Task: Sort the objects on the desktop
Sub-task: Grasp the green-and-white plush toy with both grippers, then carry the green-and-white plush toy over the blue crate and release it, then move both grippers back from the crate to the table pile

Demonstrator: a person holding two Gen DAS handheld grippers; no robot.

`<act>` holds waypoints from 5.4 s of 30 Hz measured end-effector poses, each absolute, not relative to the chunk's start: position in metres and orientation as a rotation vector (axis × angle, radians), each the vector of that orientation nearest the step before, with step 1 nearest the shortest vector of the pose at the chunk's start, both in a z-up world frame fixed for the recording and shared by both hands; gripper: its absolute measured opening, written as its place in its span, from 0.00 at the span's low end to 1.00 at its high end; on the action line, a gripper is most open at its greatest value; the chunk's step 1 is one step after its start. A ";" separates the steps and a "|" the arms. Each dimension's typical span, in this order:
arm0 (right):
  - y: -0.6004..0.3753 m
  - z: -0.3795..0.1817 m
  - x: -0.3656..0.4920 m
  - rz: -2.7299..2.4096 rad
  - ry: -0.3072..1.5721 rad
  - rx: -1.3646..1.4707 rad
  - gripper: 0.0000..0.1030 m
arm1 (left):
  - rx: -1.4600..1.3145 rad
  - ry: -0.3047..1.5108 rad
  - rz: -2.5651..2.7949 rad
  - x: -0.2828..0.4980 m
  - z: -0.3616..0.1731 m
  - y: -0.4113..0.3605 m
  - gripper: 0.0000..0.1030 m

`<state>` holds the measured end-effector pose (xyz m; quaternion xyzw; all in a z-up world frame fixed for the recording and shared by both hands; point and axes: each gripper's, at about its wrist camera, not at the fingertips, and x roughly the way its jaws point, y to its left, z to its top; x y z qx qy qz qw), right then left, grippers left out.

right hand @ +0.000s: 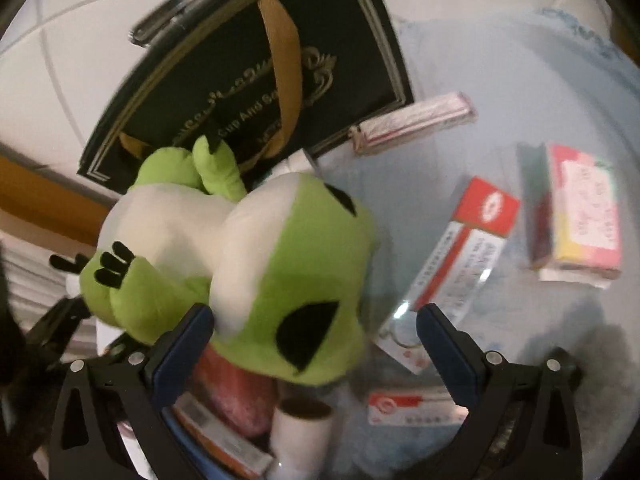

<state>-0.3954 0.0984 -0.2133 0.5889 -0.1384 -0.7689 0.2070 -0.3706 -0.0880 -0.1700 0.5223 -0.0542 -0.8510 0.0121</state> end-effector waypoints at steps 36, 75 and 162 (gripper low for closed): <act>0.183 0.008 -0.235 -2.501 -0.170 1.161 0.64 | 1.113 -0.098 -3.180 -0.226 0.014 0.017 0.63; 0.702 0.023 -0.110 -2.711 -0.596 1.752 0.67 | 2.112 -0.663 -3.038 -0.204 0.012 0.559 0.65; 0.281 -0.004 -0.085 -2.490 -0.025 1.096 1.00 | 1.301 0.120 -2.621 -0.040 -0.089 -0.025 0.76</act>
